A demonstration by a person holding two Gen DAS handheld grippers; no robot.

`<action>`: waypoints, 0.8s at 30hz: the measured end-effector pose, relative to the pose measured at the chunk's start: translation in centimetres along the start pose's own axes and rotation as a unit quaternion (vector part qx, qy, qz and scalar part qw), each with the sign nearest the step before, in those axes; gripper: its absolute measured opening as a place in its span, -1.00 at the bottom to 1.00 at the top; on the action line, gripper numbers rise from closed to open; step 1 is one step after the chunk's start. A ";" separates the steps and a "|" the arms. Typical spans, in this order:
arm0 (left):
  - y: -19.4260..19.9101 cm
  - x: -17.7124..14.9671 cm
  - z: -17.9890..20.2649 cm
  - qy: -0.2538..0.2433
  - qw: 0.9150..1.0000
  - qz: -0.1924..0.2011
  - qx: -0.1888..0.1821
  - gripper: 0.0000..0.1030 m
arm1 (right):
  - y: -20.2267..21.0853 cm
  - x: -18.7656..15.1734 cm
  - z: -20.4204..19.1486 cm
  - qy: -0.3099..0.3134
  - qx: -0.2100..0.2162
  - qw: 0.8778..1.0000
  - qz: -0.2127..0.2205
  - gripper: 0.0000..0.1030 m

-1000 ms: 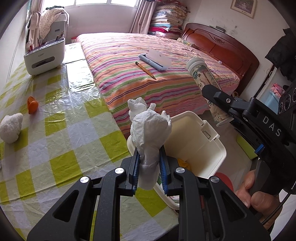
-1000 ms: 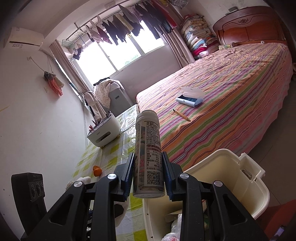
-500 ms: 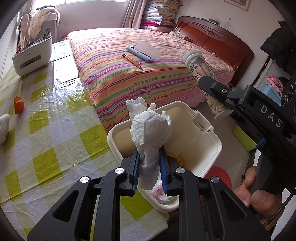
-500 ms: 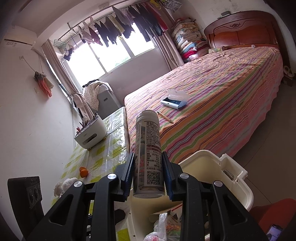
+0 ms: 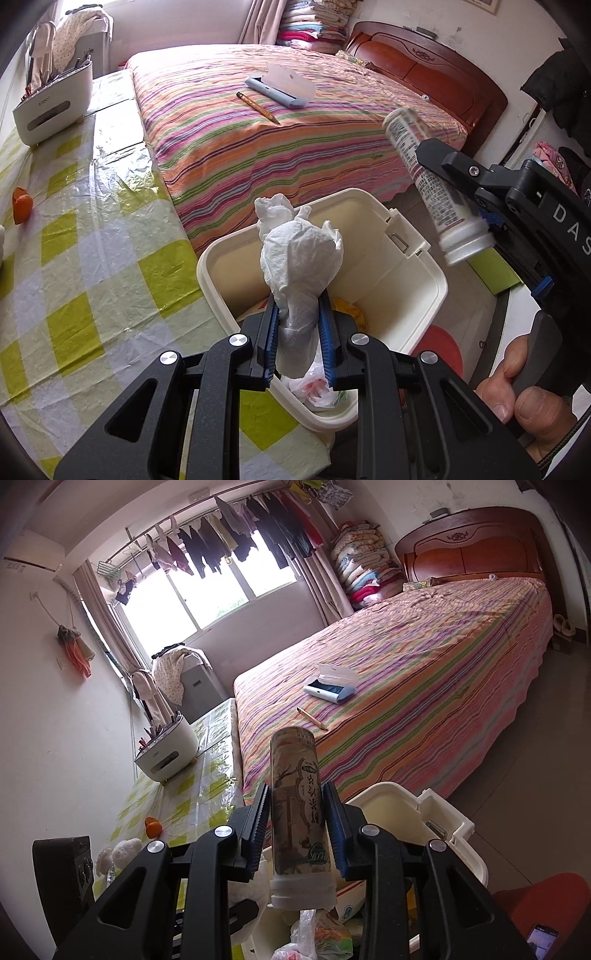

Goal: Collect trash
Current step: 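Drop the pill bottle into the bin with the right tool while the left tool holds the tissue, then lower the white tissue into the bin and open the left tool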

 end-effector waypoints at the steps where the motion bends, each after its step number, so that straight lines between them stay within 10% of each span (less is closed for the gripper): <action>1: -0.1 0.0 0.0 -0.001 1.000 0.000 0.001 -0.63 | 0.1 0.0 0.1 -0.001 0.000 1.000 0.002 -0.41; 24: -1.3 -0.3 0.4 -0.007 1.000 -0.017 0.011 -0.56 | 0.3 0.3 0.6 -0.016 0.005 1.000 0.007 -0.18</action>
Point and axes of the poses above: each gripper's, at about its wrist camera, not at the fingertips, and y roughly against the way its jaws point, z to its right, x to its top, the point moved 3 cm from there along -y, roughly the way its jaws point, and after that the axes turned 10 degrees about -z, right-handed, at the moved point
